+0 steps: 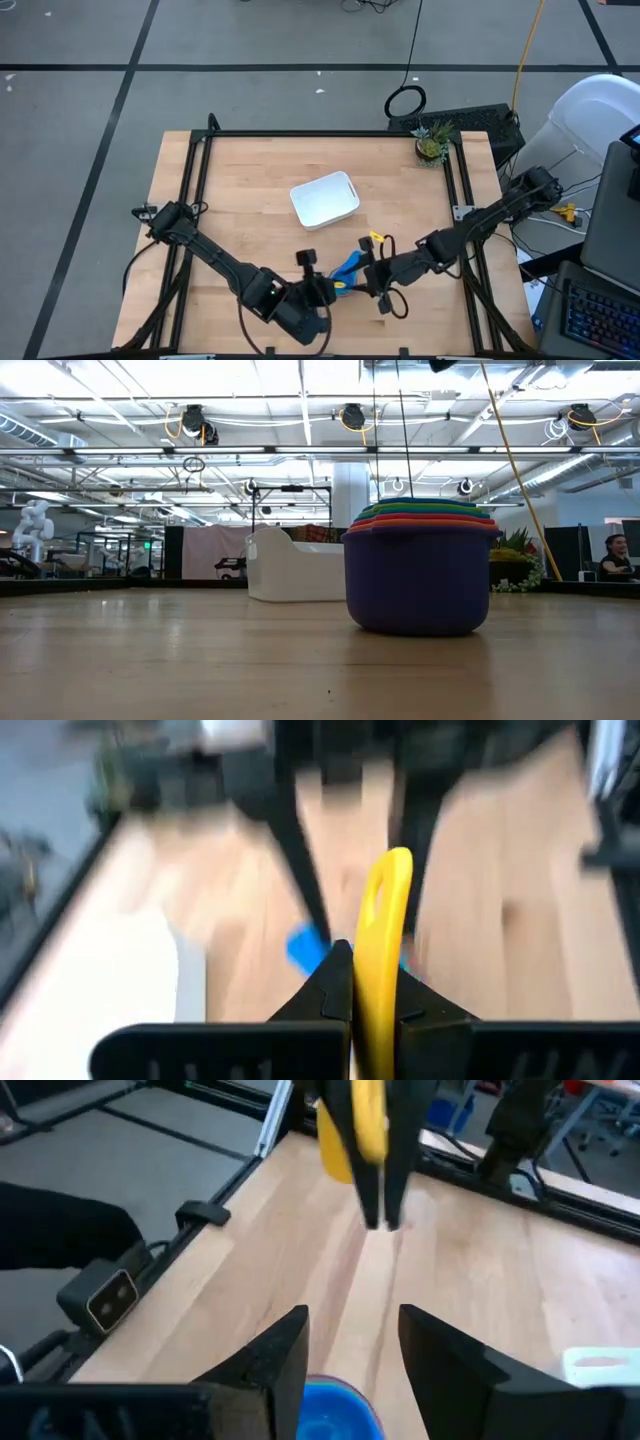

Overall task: Nest measuring cups in basket
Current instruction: Stack the yellow measuring cup on top of the stacked measuring cups

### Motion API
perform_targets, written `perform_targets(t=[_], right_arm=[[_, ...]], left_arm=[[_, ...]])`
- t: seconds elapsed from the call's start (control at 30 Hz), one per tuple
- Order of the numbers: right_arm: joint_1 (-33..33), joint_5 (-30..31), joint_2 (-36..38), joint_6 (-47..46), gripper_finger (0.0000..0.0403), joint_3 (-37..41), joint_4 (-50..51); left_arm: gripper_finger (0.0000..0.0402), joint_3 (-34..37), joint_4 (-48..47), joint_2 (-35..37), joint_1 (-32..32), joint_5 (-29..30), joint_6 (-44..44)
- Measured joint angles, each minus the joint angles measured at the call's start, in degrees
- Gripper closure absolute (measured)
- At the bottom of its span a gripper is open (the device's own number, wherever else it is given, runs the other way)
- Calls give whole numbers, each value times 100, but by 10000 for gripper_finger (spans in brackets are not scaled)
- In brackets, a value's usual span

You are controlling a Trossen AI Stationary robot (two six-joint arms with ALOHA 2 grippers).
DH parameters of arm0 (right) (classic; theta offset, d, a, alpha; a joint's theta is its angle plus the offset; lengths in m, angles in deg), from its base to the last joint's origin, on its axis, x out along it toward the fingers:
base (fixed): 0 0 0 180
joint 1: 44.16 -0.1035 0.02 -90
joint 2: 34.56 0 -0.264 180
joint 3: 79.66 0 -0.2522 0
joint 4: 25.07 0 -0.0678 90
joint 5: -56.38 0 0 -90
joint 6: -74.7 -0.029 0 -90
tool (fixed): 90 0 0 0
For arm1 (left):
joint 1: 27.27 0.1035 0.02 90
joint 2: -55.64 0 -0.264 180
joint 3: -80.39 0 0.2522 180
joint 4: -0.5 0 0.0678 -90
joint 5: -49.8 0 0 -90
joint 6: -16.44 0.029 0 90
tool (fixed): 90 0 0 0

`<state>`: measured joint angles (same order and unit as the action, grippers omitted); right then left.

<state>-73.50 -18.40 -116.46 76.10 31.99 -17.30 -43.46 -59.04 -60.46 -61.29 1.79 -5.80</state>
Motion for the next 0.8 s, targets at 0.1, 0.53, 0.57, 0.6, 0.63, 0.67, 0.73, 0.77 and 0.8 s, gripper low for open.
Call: perform_targets(t=[0.1,0.53,0.57,0.6,0.63,0.67,0.73,0.77,0.8], right_arm=[[6,2,176,53,254,0,122],[-85,-33,423,780,255,0,-1012],[-85,-35,421,774,255,0,-1010],[-85,-35,419,760,255,0,-1008],[-85,-37,416,730,255,0,-1006],[-85,-37,409,701,255,0,-1006],[-85,-38,389,693,255,0,-1006],[-85,-40,384,687,255,0,-1003],[-83,-39,358,678,255,0,-1005]], left_arm=[[399,5,-713,0,-24,-222,-698],[399,5,-513,-2,108,-502,-763],[399,5,-437,-2,129,-502,-682],[399,5,-370,-2,149,-504,-613],[398,5,-319,-2,170,-510,-592],[397,5,-313,-2,200,-521,-596],[398,5,-319,-2,241,-599,-614],[399,5,-318,-4,256,-603,-600],[399,5,-303,-4,257,-603,-573]])
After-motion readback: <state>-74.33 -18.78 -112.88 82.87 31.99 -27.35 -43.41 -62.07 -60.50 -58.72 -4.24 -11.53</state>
